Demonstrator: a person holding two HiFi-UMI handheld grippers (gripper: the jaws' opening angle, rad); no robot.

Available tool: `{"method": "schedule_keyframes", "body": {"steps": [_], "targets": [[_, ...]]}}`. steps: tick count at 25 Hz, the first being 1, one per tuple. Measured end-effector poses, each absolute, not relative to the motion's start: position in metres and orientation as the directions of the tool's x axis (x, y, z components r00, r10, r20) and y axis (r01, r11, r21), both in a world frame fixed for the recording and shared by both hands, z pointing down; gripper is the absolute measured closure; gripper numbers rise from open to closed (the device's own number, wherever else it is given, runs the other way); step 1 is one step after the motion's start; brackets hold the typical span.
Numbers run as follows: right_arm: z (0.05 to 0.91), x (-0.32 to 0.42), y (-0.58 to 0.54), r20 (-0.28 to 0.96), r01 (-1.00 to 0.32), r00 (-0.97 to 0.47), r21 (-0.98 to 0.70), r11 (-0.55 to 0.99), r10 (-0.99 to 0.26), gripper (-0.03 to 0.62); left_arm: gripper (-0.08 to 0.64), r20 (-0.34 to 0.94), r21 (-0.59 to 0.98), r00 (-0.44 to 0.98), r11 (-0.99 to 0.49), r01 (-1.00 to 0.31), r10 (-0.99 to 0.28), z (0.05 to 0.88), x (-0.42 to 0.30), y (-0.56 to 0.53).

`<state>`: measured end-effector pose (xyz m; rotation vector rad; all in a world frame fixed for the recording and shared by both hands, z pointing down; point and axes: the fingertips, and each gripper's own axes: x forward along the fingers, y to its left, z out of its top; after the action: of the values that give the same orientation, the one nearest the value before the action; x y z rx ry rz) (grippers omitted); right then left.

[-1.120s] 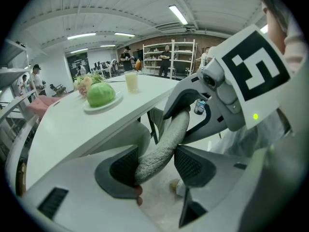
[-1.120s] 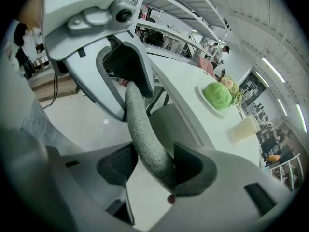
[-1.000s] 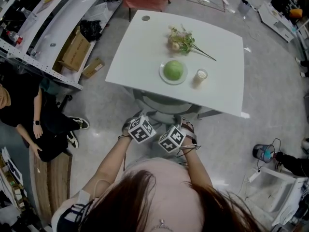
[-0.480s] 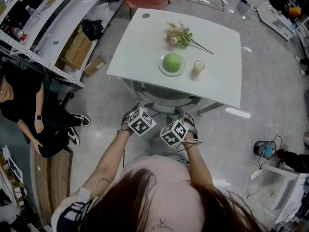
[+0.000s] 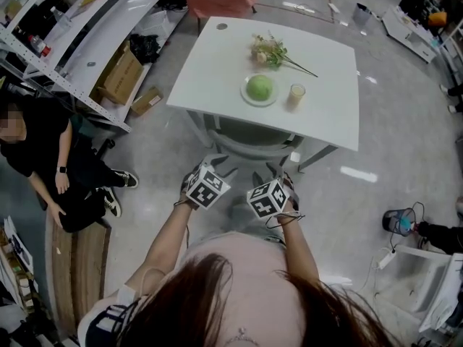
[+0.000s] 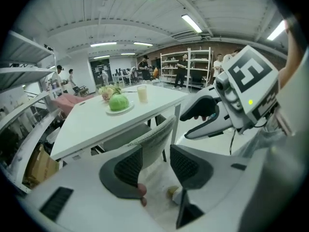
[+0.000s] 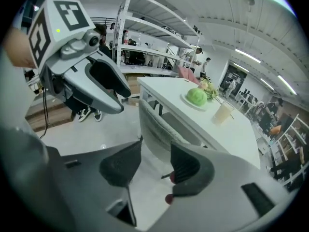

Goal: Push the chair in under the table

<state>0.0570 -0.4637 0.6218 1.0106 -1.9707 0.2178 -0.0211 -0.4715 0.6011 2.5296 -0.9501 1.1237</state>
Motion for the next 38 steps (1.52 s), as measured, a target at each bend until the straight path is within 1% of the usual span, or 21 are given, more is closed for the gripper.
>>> {"method": "schedule_keyframes", "body": {"steps": [4,8,13,17,22,34,38], "targets": [[0.615,0.049,-0.437,0.761,-0.743,-0.293,0.201,0.639,-0.579,0.394,0.424,0.676,-0.057,0.502,-0.718,-0.694,-0.539,0.583,-0.032,-0.451],[0.599,0.044,-0.413,0.728,-0.767,-0.312,0.186,0.614,-0.61,0.417,0.465,0.627,-0.015,0.508,-0.66,-0.751,-0.591,0.565,-0.04,-0.422],[0.572,0.034,-0.38,0.683,-0.792,-0.342,0.16,0.589,-0.645,0.442,0.495,0.601,0.005,0.494,-0.615,-0.788,-0.628,0.548,-0.056,-0.381],[0.553,0.028,-0.354,0.65,-0.806,-0.348,0.161,0.57,-0.676,0.468,0.528,0.556,0.044,0.499,-0.575,-0.817,-0.665,0.532,-0.067,-0.35],[0.532,0.029,-0.323,0.601,-0.826,-0.34,0.176,0.535,-0.723,0.5,0.545,0.522,0.067,0.495,-0.546,-0.835,-0.694,0.517,-0.072,-0.314],[0.494,0.026,-0.274,0.514,-0.877,-0.362,0.094,0.471,-0.778,0.534,0.549,0.504,0.092,0.47,-0.496,-0.863,-0.724,0.492,-0.089,-0.25],[0.487,0.028,-0.271,0.493,-0.887,-0.351,0.098,0.451,-0.796,0.545,0.549,0.489,0.092,0.469,-0.491,-0.866,-0.735,0.484,-0.089,-0.243]]}}
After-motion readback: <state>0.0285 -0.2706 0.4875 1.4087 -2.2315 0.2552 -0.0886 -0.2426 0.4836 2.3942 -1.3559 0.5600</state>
